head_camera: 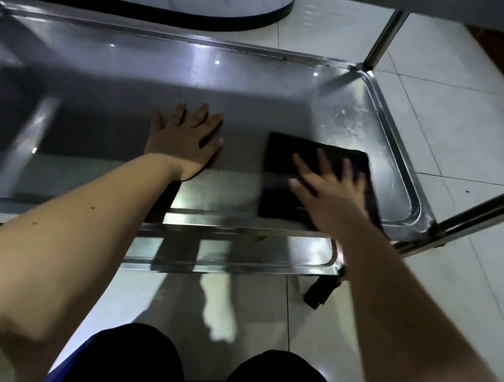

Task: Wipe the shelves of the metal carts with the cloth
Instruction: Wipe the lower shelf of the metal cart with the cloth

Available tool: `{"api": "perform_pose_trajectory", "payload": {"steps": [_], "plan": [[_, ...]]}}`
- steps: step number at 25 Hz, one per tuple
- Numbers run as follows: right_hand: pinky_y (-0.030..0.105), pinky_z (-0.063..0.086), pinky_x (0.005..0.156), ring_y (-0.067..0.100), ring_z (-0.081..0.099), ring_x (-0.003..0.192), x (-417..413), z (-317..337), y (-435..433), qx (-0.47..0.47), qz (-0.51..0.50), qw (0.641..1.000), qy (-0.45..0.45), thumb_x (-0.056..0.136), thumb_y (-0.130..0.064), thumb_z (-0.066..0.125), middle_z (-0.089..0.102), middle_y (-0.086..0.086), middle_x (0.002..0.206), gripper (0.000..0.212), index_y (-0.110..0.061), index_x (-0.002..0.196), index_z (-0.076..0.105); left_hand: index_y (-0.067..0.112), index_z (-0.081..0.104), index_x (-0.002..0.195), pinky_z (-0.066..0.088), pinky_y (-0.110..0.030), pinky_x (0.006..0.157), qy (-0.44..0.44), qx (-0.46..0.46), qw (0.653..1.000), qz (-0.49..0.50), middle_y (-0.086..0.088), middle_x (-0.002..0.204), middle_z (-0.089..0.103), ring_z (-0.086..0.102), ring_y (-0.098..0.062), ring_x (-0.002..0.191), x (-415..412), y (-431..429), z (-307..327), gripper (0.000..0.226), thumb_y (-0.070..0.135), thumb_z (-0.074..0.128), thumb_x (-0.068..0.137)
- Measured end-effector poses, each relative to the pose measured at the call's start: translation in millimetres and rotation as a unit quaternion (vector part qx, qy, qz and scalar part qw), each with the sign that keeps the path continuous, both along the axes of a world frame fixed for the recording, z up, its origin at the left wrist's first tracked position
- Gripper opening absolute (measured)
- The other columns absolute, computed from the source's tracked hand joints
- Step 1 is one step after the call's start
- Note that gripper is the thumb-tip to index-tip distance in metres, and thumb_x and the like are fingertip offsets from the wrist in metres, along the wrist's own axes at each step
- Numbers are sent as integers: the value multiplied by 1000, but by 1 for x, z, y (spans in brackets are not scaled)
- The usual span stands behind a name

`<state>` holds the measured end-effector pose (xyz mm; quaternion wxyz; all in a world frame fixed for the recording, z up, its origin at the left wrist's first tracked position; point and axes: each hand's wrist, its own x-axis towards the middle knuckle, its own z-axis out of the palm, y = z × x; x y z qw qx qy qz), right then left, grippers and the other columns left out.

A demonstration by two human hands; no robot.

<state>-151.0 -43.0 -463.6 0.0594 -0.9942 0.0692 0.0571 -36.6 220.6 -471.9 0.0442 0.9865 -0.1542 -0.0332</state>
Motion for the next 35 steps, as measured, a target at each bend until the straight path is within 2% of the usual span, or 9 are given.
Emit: {"api": "perform_pose_trajectory", "payload": {"steps": [4,8,11,19,23,26,30,33,35], "plan": [[56,-8,117,35,-12,148,-4,8,-82,16,-107,992,60,90,-72,25,-8,-12,163,56,-65,142,3,44,4,153,-2,-62,115,0,8,1000,2,12,163,-3,-3,-30,150,2,0,-3,58,59,18,99],[62,-7,113,43,-13,146,8,-4,-31,-46,-15,999,14,92,-70,17,-12,-11,162,55,-64,142,-5,43,4,153,-1,-62,115,-6,7,1000,-1,12,163,-3,-3,-30,150,4,-1,-5,58,57,20,99],[63,-10,113,41,-17,145,45,-3,3,-40,64,997,-1,91,-72,14,-16,-12,161,56,-64,142,-9,44,4,153,0,-61,115,-14,6,1000,3,13,163,-2,-3,-29,150,3,-1,-6,58,57,20,99],[68,-6,112,46,-11,145,188,-3,-3,-11,-4,1000,5,93,-71,18,-7,-2,164,61,-54,148,-1,45,2,152,-2,-59,115,-11,13,1000,-2,15,162,-4,-3,-26,150,5,1,-6,58,59,20,98],[63,-4,115,39,-9,147,139,2,6,-9,35,999,15,93,-70,19,-4,-4,164,60,-54,148,2,46,1,152,-2,-59,116,0,7,1000,-2,15,163,-4,-4,-26,150,0,-1,-3,59,60,20,97],[54,-6,117,29,-14,148,57,-1,-23,-13,102,994,29,87,-75,16,-7,-13,162,57,-67,139,-4,46,2,152,-3,-58,116,4,-1,1000,0,15,163,-4,-4,-25,150,-1,-1,-2,60,60,21,97],[51,-7,118,25,-16,148,-12,13,-88,-4,49,996,68,67,-86,0,-10,-17,162,57,-79,121,-18,45,4,153,-2,-58,116,7,-8,1000,-5,14,163,-3,-5,-26,150,-1,0,1,59,60,21,98],[51,-8,117,29,-14,148,4,7,-93,-31,27,998,57,70,-87,5,-8,-16,162,59,-78,124,-15,48,6,151,0,-61,115,1,4,1000,-15,12,163,-2,-4,-28,150,-1,-2,2,56,59,19,98],[53,-5,117,32,-10,148,52,1,-88,-45,-1,999,28,83,-81,18,-3,-14,163,57,-71,135,-4,53,5,149,0,-61,115,4,6,1000,-17,12,163,-3,-5,-29,150,2,0,1,54,60,18,97]]}}
